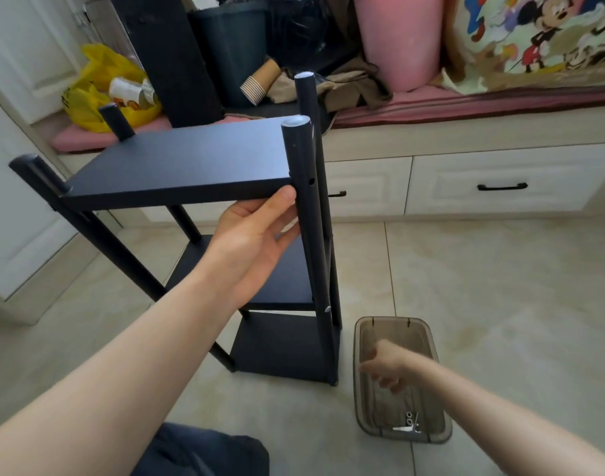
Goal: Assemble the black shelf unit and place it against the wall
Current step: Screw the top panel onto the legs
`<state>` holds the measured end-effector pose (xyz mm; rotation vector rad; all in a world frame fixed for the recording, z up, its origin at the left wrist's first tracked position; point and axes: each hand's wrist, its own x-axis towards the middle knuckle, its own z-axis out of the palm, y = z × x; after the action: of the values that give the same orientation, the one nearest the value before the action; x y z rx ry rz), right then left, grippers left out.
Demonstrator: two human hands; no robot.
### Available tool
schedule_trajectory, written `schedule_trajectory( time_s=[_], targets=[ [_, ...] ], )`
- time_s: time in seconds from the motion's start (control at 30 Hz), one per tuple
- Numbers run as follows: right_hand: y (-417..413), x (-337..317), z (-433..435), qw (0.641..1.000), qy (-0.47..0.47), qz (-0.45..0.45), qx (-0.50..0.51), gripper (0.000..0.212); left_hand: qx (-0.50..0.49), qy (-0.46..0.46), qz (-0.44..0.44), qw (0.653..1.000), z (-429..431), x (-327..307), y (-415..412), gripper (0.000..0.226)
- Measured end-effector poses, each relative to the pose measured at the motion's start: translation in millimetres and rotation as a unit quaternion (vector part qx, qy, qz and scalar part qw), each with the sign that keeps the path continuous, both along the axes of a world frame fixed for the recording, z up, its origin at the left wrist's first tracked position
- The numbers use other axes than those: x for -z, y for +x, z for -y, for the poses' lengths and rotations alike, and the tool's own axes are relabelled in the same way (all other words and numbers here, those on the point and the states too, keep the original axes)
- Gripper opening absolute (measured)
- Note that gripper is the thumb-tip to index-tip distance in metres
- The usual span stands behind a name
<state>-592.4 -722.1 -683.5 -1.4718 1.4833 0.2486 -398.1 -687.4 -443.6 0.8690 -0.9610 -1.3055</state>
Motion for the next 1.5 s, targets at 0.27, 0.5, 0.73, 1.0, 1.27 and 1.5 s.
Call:
schedule_trajectory(
  time_s=[0.27,0.5,0.73,1.0,1.27,1.5],
  targets=[
    [20.4,57.7,-33.6,0.999,0.026,-0.022,-0.017,0.054,0.003,0.006,0.0,1.0,0.7,-1.7,-0.8,0.02],
    [16.8,72.8,-24.2,0.99,0.14,0.02,-0.032,0.058,0.012,0.001,0.002,1.0,-0.8,-1.3,-0.3,0.02],
    [-6.6,102.4,-1.5,0.999,-0.021,-0.035,-0.004,0.013,0.004,0.008,0.001,1.0,-1.5,-2.6,-1.1,0.019],
    [-10.1,136.8,-6.9,0.996,-0.044,-0.073,-0.02,0.037,0.004,0.005,0.009,1.0,-0.4,-2.2,-0.5,0.023],
    [-2.6,138.2,-12.0,0.973,-0.118,-0.124,-0.152,0.037,0.012,0.001,0.012,1.0,1.8,-0.9,1.7,0.024],
    [0.5,149.2,-13.1,0.928,-0.174,-0.209,-0.255,0.033,0.011,0.003,0.005,1.0,3.2,1.3,2.8,0.023]
  ],
)
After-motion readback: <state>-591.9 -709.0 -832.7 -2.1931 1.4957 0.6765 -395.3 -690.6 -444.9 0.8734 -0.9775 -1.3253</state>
